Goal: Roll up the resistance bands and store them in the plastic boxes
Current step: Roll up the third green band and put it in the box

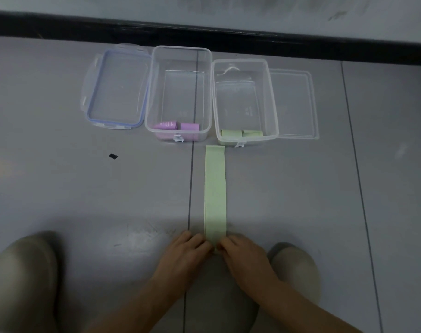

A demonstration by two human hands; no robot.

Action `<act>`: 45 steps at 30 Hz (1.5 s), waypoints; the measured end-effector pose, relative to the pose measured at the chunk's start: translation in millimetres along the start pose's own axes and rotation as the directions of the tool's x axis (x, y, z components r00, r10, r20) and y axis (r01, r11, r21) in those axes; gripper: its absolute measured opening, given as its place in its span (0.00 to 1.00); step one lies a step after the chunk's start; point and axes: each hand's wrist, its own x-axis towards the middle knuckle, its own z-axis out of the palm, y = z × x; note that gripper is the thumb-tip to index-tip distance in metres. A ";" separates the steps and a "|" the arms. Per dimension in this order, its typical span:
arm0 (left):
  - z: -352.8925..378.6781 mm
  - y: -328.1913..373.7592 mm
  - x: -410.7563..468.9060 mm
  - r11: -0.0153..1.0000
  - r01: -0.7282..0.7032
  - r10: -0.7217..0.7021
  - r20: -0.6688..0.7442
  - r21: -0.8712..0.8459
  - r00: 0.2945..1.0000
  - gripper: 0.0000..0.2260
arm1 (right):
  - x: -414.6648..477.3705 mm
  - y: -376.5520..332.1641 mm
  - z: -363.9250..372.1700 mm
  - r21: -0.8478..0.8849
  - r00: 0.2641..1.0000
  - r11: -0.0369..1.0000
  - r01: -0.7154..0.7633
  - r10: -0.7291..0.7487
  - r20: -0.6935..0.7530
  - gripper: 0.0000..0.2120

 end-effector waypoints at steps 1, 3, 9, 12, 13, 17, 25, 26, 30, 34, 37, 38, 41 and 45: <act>0.3 -0.3 0.2 1.000 0.020 -0.020 -0.005 -0.005 1.000 0.03 | -0.3 -0.2 -0.7 -0.039 1.000 0.999 0.020 -0.021 -0.016 0.08; -0.4 -0.6 3.0 0.999 0.049 -0.050 -0.029 -0.014 0.998 0.03 | 0.6 0.5 -2.1 -0.110 0.996 0.992 0.069 -0.074 -0.046 0.11; -1.4 1.8 6.2 0.998 0.066 -0.066 -0.047 -0.010 0.997 0.04 | 6.6 3.9 -4.0 -0.178 0.982 0.968 0.176 -0.186 -0.039 0.11; -2.9 6.9 5.5 0.995 0.091 -0.095 -0.091 -0.039 0.991 0.05 | 10.5 4.0 -4.4 -0.146 0.988 0.979 0.140 -0.148 -0.044 0.10; -2.5 7.5 4.8 0.993 0.105 -0.109 -0.103 -0.049 0.989 0.05 | 11.8 3.7 -4.8 -0.124 0.991 0.985 0.118 -0.125 -0.049 0.10; 1.3 9.5 2.5 0.987 0.144 -0.151 -0.116 -0.071 0.982 0.05 | 13.5 5.0 -6.5 -0.087 0.995 0.992 0.087 -0.091 -0.041 0.11; 1.9 13.4 5.3 0.974 0.220 -0.225 -0.092 -0.062 0.970 0.07 | 16.7 5.0 -10.8 -0.007 0.999 1.000 0.025 -0.025 -0.047 0.07; 0.4 14.3 5.6 0.974 0.219 -0.223 -0.097 -0.058 0.970 0.07 | 17.2 4.6 -11.0 -0.001 0.999 1.000 0.020 -0.020 -0.043 0.06; -3.4 18.8 4.5 0.969 0.241 -0.246 -0.112 -0.056 0.963 0.07 | 17.7 6.0 -8.2 -0.008 0.999 1.000 0.022 -0.022 0.033 0.04; -2.4 18.3 3.0 0.972 0.232 -0.236 -0.131 -0.044 0.963 0.05 | 25.6 5.3 -15.4 0.083 0.991 0.995 -0.050 0.039 0.132 0.07; -2.3 20.4 4.2 0.980 0.195 -0.196 -0.178 -0.027 0.964 0.02 | 26.2 1.8 -19.0 0.132 0.989 0.989 -0.067 0.049 0.136 0.05; -2.6 21.3 5.2 0.983 0.184 -0.184 -0.186 -0.017 0.965 0.03 | 25.3 0.9 -19.4 0.149 0.989 0.986 -0.081 0.061 0.134 0.05; -5.3 21.1 7.0 0.988 0.153 -0.148 -0.188 0.012 0.971 0.06 | 24.9 -0.1 -21.2 0.167 0.988 0.981 -0.103 0.082 0.131 0.05; -6.9 18.9 7.7 0.992 0.124 -0.122 -0.165 0.002 0.979 0.12 | 23.8 1.1 -16.1 0.055 0.994 0.998 -0.026 0.020 0.112 0.03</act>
